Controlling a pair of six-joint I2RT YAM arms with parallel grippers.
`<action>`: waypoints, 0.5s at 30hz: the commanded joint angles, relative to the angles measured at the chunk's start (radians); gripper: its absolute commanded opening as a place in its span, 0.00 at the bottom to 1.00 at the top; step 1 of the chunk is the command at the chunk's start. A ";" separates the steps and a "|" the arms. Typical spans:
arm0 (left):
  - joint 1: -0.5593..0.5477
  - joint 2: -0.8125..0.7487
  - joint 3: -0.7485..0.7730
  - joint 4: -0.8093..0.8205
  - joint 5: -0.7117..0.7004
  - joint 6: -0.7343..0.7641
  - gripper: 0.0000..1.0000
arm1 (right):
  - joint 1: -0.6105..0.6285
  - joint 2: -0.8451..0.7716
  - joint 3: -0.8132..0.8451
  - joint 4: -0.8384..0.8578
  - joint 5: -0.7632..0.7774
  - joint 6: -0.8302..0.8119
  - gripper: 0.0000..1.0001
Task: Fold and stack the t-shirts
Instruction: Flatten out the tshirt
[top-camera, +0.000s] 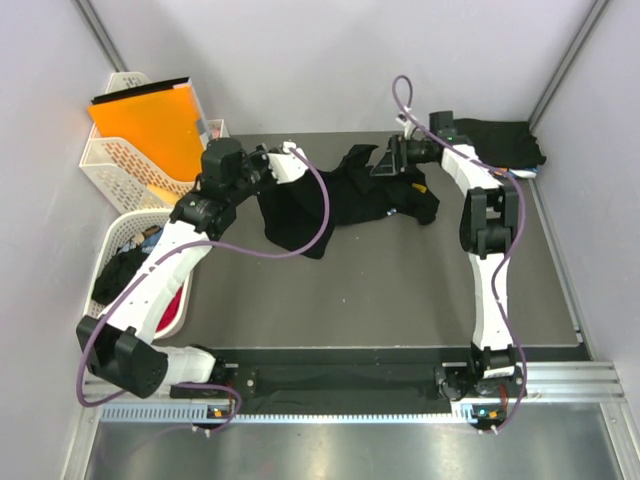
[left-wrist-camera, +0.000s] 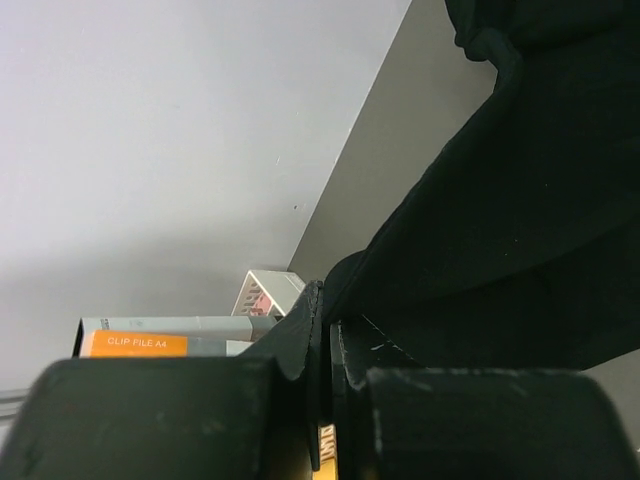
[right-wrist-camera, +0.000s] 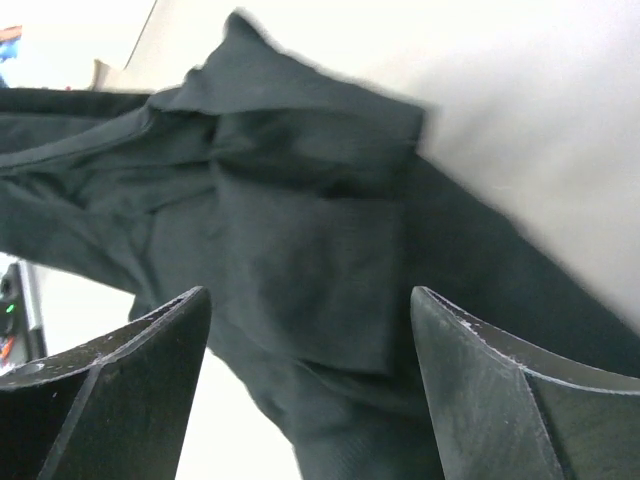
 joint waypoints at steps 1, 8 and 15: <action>-0.006 0.005 0.050 0.033 0.036 0.010 0.00 | 0.044 -0.053 -0.057 0.044 -0.066 -0.007 0.79; -0.012 0.008 0.044 0.046 0.048 0.014 0.00 | 0.033 -0.094 -0.114 0.036 0.001 -0.041 0.78; -0.021 0.007 0.027 0.060 0.056 0.011 0.00 | -0.002 -0.109 -0.080 0.036 0.129 -0.045 0.79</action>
